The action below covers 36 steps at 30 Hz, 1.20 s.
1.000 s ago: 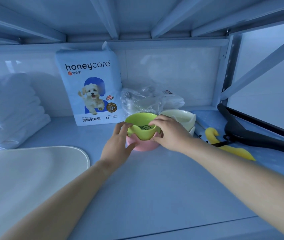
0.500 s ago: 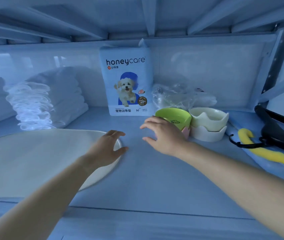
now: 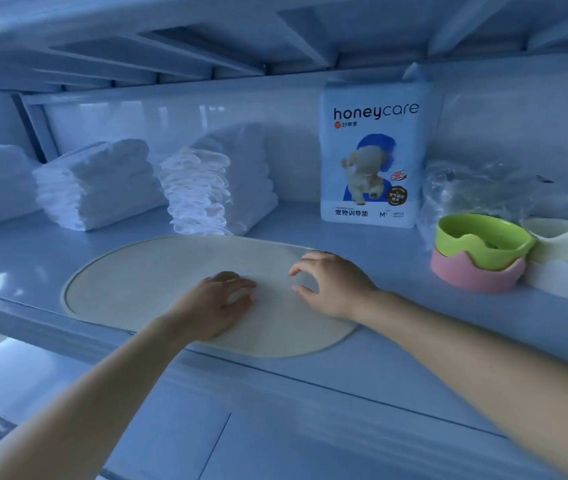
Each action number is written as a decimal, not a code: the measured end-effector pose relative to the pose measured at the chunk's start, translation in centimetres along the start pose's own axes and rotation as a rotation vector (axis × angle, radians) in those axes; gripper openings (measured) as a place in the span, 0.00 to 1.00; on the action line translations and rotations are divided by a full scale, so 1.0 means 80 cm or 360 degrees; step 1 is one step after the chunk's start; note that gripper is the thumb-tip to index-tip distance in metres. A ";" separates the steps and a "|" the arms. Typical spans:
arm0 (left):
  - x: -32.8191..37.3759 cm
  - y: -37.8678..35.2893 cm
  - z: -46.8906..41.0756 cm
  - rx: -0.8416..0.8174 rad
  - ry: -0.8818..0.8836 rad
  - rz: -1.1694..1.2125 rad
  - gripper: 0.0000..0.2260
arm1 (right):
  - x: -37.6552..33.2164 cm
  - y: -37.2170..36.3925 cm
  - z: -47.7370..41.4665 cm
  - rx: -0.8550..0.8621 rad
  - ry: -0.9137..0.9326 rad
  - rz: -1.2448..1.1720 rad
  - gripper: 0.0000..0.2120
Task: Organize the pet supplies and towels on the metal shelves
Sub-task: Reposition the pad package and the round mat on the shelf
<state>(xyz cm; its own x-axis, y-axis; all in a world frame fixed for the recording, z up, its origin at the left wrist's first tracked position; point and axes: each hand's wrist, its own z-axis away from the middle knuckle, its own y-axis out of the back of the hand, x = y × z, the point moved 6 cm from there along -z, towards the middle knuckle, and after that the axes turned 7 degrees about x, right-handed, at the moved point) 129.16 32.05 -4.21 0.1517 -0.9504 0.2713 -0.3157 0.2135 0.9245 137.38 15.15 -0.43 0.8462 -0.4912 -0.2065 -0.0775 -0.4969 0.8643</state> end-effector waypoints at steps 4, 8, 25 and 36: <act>-0.054 0.022 0.015 0.0020 -0.0023 0.0041 0.36 | -0.048 -0.037 -0.033 -0.0092 -0.0015 -0.0091 0.14; -0.113 0.041 0.029 -0.0029 -0.0030 0.0052 0.35 | -0.104 -0.078 -0.064 -0.0249 -0.0013 -0.0177 0.19; -0.222 0.065 0.043 0.0027 -0.0338 0.0136 0.32 | -0.157 -0.149 -0.102 -0.0237 -0.0221 -0.0145 0.22; -0.181 0.059 -0.018 -0.0171 -0.0456 0.0068 0.14 | -0.149 -0.132 -0.095 -0.0009 -0.0363 -0.0236 0.13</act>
<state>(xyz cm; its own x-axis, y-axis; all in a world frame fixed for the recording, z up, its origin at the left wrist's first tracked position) 126.80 47.12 -3.37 -0.1347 -0.9619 0.2381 -0.2133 0.2627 0.9410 132.10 31.72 -3.57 0.7073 -0.5624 -0.4283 0.0415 -0.5718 0.8194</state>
